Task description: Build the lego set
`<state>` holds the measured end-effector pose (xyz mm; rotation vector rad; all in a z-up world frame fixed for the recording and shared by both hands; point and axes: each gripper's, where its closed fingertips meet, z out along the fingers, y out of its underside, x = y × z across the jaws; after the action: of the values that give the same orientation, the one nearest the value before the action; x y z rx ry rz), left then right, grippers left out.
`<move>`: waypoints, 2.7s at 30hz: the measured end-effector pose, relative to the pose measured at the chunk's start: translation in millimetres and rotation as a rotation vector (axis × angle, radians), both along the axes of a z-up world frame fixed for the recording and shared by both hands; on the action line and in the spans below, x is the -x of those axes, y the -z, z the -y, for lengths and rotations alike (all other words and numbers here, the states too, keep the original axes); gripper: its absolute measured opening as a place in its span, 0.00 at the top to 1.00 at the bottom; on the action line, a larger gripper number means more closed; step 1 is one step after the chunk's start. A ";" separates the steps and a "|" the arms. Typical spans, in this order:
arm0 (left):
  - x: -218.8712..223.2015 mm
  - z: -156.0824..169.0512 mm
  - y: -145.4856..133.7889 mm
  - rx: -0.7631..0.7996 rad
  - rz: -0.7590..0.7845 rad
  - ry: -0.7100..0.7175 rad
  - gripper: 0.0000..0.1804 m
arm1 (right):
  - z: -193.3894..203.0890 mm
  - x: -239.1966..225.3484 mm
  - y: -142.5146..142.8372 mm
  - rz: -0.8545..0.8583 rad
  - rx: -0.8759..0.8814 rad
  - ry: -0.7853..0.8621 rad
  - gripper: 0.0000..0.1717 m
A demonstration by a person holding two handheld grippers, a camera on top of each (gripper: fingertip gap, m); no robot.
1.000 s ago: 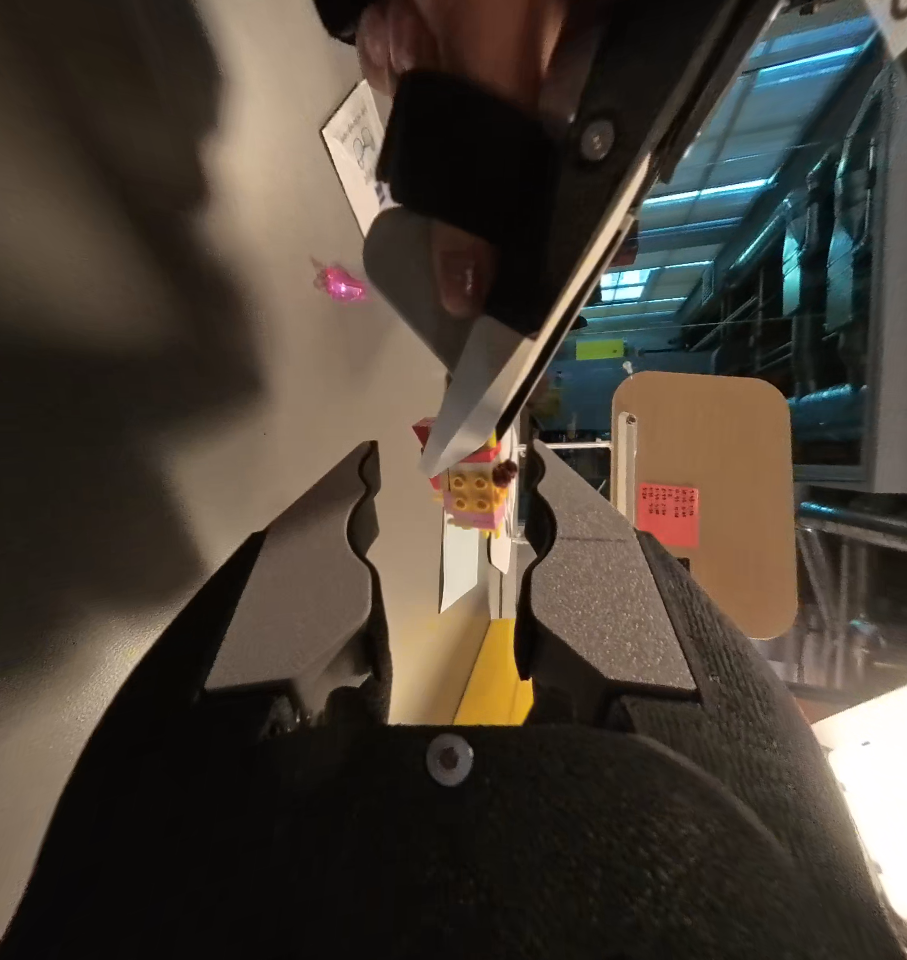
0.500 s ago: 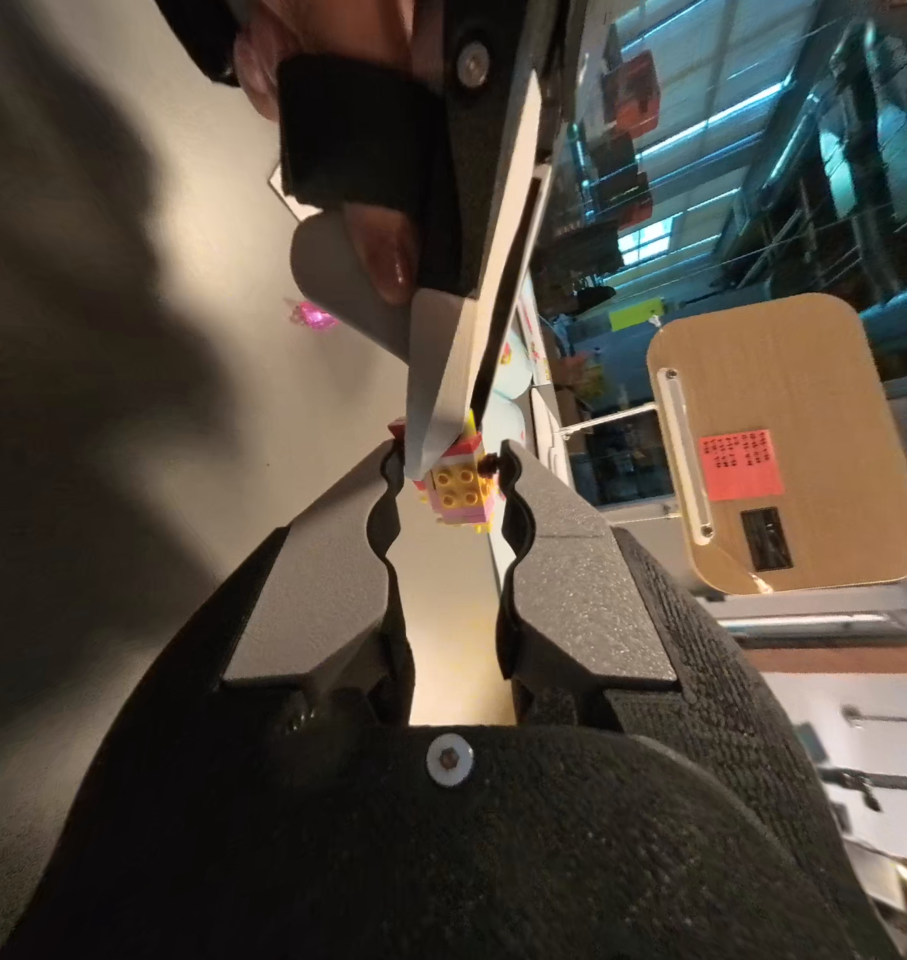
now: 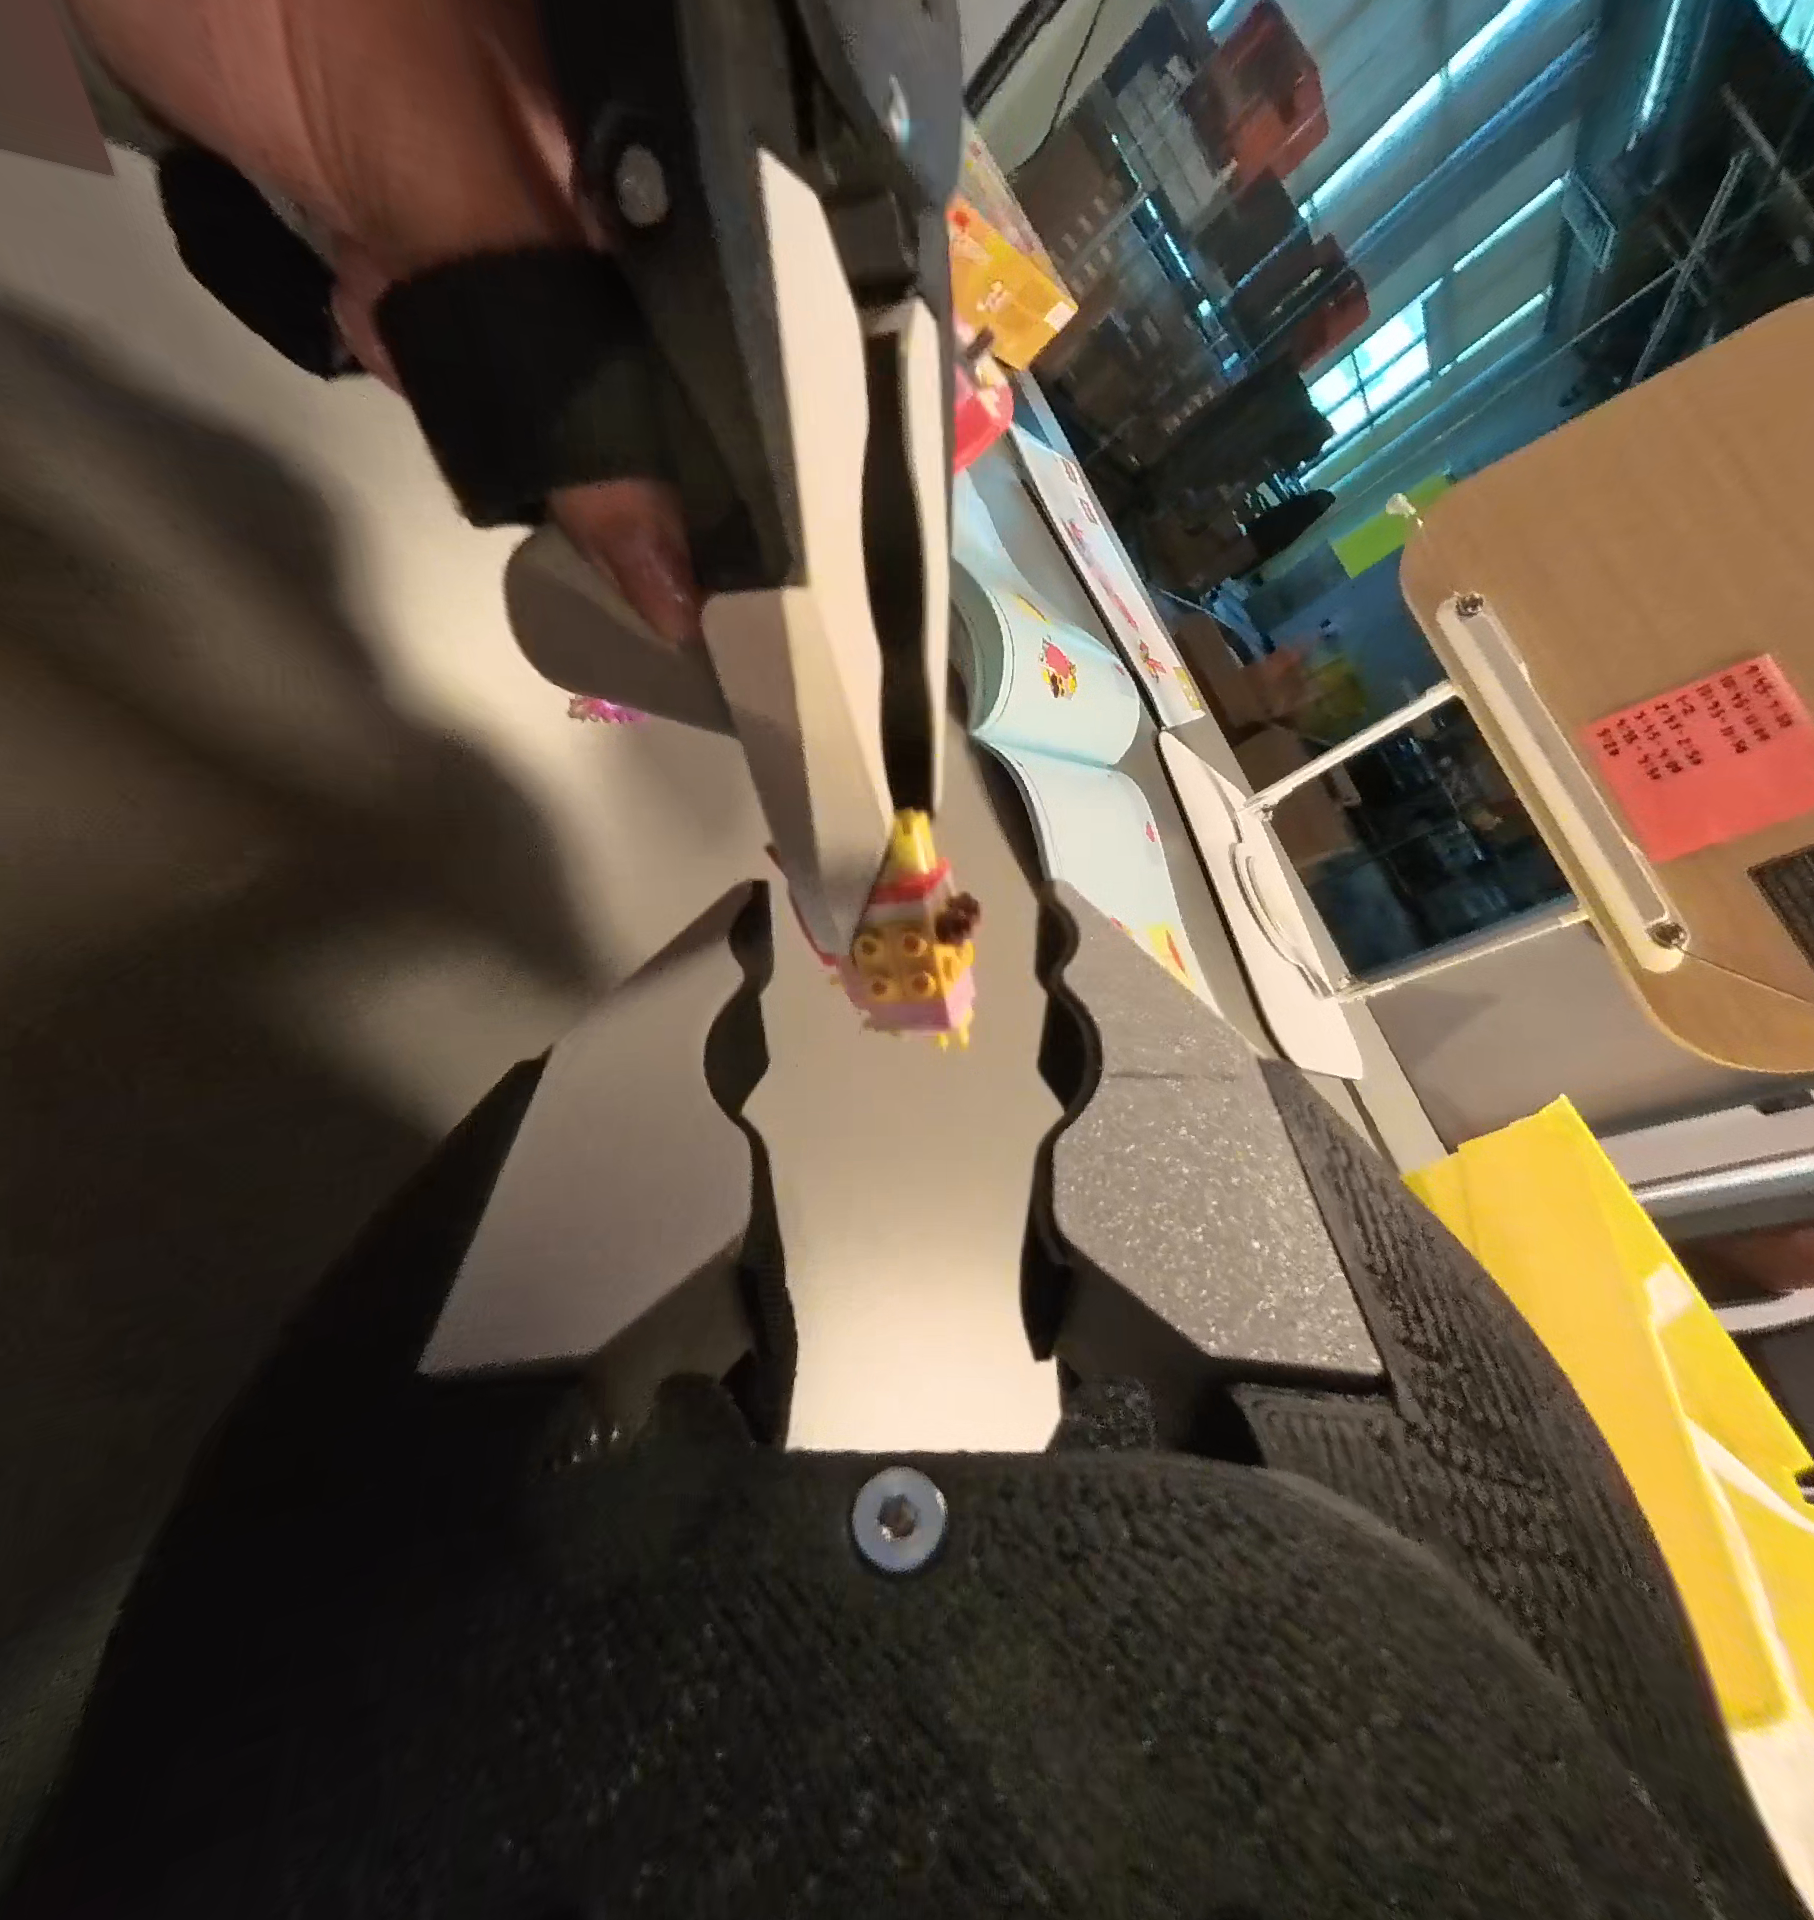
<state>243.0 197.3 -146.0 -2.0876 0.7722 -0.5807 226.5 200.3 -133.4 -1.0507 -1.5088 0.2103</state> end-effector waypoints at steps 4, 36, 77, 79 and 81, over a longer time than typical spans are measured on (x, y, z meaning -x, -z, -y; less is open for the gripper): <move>5.0 0.2 5.9 -0.002 -0.019 -0.017 0.92 | -10.2 -6.4 5.3 0.047 -0.044 0.041 0.68; 15.2 10.5 36.5 -0.084 -0.281 -0.023 0.91 | -137.3 -41.8 -61.3 -0.507 -0.040 0.349 0.75; 18.2 16.3 28.5 -0.061 -0.203 -0.071 0.87 | -169.9 -37.1 -67.4 -0.546 -0.069 0.403 0.80; 18.3 16.5 28.1 -0.068 -0.207 -0.068 0.91 | -169.9 -37.0 -67.2 -0.544 -0.069 0.403 0.80; 18.8 16.1 27.9 -0.073 -0.215 -0.069 0.92 | -170.0 -36.5 -66.8 -0.542 -0.067 0.401 0.80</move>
<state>224.3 181.3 -173.9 -2.1222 0.8257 -0.2883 263.1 370.3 -66.6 -1.1088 -0.7970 0.1436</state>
